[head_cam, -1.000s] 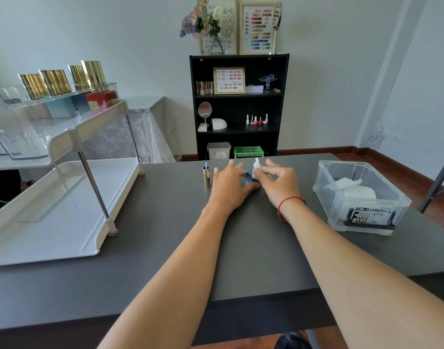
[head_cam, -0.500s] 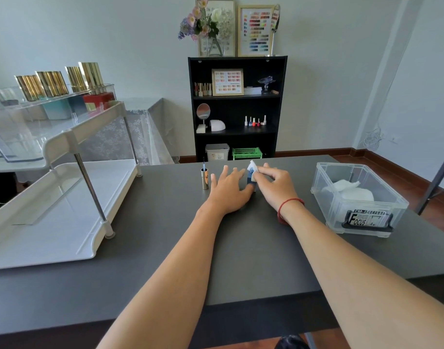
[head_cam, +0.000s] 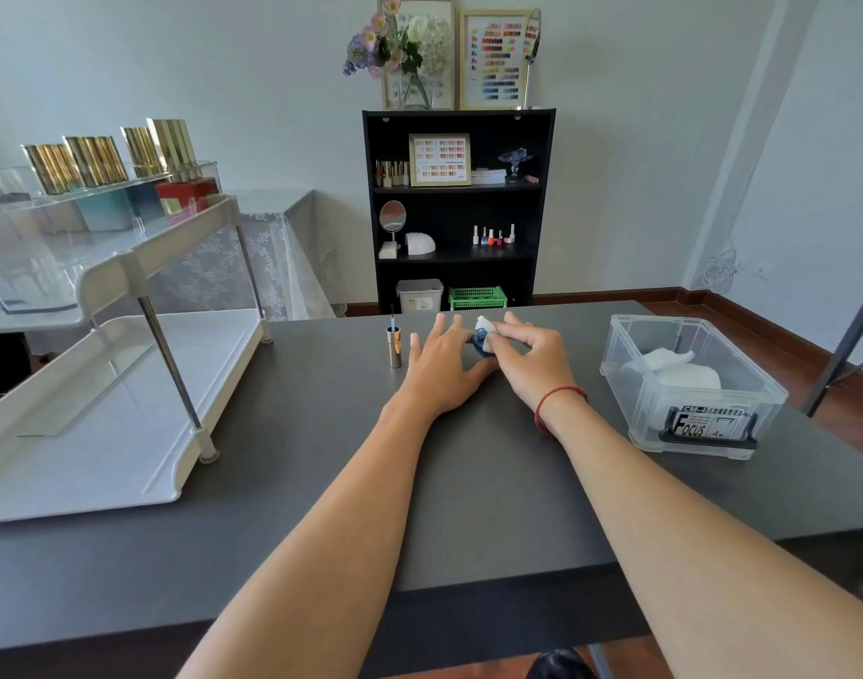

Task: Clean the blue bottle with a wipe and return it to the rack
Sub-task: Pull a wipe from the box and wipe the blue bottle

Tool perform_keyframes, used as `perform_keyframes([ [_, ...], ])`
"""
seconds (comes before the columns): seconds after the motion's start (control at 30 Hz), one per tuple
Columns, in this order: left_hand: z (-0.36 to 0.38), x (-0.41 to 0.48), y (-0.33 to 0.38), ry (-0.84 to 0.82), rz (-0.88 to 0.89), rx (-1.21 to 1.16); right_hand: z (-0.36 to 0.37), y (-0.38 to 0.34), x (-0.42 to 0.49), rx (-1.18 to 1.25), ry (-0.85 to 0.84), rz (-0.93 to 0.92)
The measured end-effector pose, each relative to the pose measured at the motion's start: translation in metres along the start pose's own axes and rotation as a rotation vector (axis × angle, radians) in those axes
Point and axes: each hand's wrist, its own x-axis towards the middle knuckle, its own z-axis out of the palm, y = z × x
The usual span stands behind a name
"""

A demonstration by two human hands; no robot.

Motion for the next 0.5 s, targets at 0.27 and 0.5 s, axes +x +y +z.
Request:
perform_keyframes([
  [0.27, -0.0055, -0.0036, 0.0047, 0.189, 0.068, -0.143, 0.0014, -0.0009, 0.0013, -0.004, 0.003, -0.090],
  [0.5, -0.0103, -0.0010, 0.0088, 0.295, 0.119, -0.110, 0.0059, -0.0099, 0.0033, -0.046, 0.007, -0.246],
])
